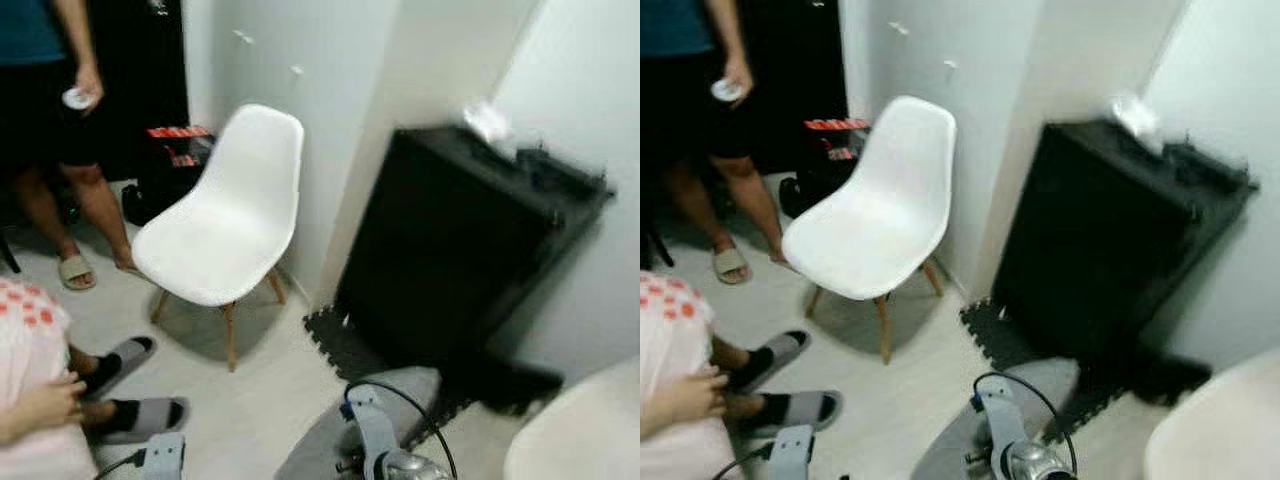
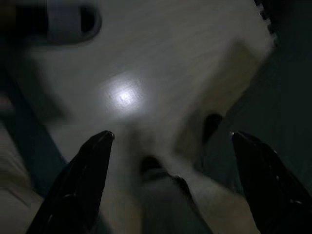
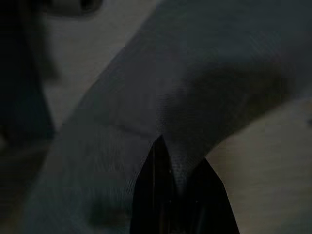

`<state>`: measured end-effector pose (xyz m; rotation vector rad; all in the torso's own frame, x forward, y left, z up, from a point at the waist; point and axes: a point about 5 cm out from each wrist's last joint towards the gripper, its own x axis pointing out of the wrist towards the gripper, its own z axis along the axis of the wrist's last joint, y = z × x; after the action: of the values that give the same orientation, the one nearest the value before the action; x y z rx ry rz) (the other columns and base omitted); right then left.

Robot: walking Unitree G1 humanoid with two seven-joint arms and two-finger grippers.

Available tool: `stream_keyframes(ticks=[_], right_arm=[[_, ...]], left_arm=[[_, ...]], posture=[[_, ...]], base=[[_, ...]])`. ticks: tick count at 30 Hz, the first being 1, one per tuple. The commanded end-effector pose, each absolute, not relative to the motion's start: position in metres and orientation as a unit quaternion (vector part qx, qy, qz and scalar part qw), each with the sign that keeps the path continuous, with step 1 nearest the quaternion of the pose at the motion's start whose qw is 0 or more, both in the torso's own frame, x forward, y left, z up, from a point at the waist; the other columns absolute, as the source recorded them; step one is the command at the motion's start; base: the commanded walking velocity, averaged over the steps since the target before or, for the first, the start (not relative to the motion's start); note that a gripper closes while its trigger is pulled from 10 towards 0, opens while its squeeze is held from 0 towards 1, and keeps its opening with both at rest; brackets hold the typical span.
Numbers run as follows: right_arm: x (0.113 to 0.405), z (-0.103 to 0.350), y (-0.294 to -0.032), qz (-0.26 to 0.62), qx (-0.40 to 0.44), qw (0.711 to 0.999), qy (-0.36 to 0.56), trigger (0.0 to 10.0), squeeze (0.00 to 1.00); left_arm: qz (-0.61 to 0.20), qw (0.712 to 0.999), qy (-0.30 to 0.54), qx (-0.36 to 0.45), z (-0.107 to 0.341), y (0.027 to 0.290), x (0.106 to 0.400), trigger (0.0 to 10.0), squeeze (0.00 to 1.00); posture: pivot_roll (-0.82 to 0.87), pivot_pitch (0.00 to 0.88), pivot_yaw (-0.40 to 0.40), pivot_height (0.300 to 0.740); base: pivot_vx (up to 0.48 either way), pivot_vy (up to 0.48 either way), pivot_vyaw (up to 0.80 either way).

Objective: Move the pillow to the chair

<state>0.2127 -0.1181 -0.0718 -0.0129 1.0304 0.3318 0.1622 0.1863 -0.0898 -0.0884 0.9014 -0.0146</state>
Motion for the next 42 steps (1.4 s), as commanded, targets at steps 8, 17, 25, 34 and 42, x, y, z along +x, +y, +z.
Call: stream_keyframes(ticks=[8, 17, 25, 34, 42], right_arm=[[0.216, -0.071, -0.132, 0.092, 0.05, 0.873, 0.477, 10.0, 0.0], [0.212, -0.073, -0.135, 0.091, 0.048, 0.869, 0.483, 10.0, 0.0], [0.212, -0.073, -0.134, 0.111, 0.028, 0.867, 0.485, 10.0, 0.0], [0.213, -0.072, -0.136, 0.12, 0.018, 0.866, 0.486, 10.0, 0.0], [0.213, -0.072, -0.137, 0.126, 0.008, 0.864, 0.487, 10.0, 0.0]], left_arm=[[-0.08, 0.894, 0.442, 0.003, -0.087, 0.178, 0.172, 10.0, 0.0], [-0.084, 0.895, 0.438, 0.001, -0.085, 0.174, 0.176, 10.0, 0.0], [-0.057, 0.9, 0.431, -0.024, -0.086, 0.172, 0.176, 10.0, 0.0], [-0.05, 0.903, 0.425, -0.035, -0.085, 0.17, 0.177, 10.0, 0.0], [-0.043, 0.906, 0.419, -0.043, -0.085, 0.169, 0.177, 10.0, 0.0]], posture=[[-0.01, 0.0, 0.078, 0.74], [0.01, 0.0, 0.048, 0.74], [0.04, 0.0, 0.003, 0.74], [0.04, 0.0, -0.021, 0.74], [0.05, 0.0, -0.041, 0.74]], base=[[0.0, 0.0, -0.6], [0.0, 0.0, -0.6], [0.0, 0.0, -0.6], [0.0, 0.0, -0.6], [0.0, 0.0, -0.6]])
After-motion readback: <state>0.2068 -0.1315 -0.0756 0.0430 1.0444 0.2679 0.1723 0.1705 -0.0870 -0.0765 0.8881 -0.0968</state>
